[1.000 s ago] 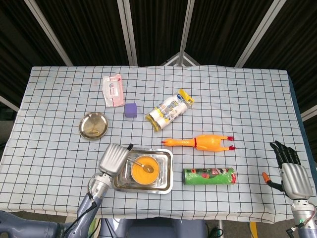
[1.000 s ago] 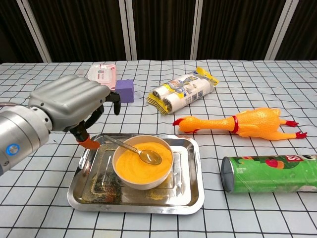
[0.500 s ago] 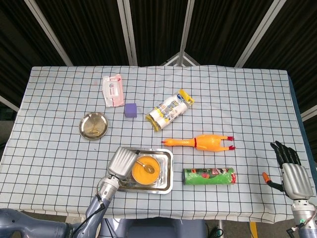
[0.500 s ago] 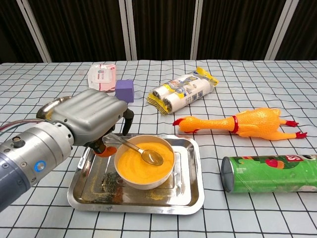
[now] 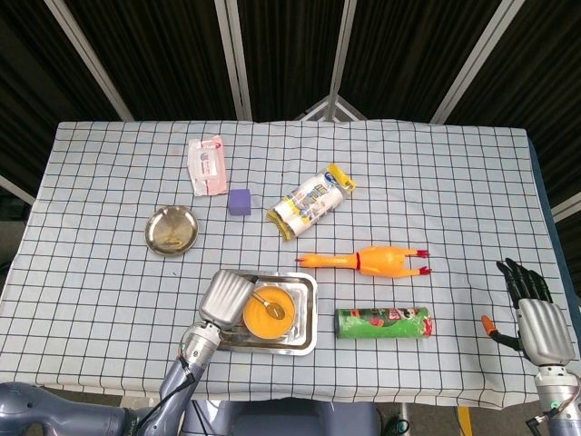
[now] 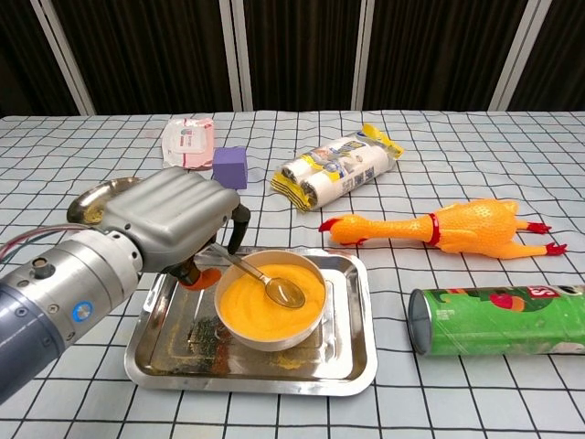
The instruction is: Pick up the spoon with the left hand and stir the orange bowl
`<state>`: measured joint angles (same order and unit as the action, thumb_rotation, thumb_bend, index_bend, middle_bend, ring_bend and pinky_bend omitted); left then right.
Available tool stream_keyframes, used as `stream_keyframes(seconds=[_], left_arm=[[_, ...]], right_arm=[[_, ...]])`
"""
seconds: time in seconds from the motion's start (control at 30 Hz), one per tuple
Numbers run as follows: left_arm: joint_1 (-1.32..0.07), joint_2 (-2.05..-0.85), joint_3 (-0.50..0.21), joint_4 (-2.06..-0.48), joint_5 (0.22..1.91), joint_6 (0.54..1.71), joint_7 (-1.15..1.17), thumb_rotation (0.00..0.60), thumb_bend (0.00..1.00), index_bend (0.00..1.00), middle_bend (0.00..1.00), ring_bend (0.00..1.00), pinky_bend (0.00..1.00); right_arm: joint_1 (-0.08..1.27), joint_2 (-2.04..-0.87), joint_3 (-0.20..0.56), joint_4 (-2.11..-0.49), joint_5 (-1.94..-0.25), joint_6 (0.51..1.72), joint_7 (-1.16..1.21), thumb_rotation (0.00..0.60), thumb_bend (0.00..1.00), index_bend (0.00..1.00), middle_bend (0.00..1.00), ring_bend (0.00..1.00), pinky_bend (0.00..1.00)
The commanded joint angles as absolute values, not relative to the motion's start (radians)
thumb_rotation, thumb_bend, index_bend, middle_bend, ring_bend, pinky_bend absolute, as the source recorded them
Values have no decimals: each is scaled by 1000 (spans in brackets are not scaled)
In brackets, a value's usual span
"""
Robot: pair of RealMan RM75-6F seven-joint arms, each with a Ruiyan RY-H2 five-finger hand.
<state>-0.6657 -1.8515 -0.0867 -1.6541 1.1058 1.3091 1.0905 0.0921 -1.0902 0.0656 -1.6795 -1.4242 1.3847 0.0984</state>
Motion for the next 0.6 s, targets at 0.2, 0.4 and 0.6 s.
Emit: stream_keyframes(seconds=[0.2,0.4,0.6], left_arm=[[-664,-1839,-96,-1665,1107,1306,1080,600,421,418,931,866,908],[-668,-1844,-103,-1659,1087,1298,1088,600,420,424,931,866,908],[-673,-1848,-110,-1654,1068,1296,1105,600,421,434,931,866,908]], right_arm=[[92,-1090,65,-1683,-1424,1385,94,600,371,0,0,0,0],[92,-1091,66,-1683,-1421,1384,93,600,369,0,0,0,0],[92,-1090,66,-1684,-1419,1382,97,600,370,0,0,0,0]])
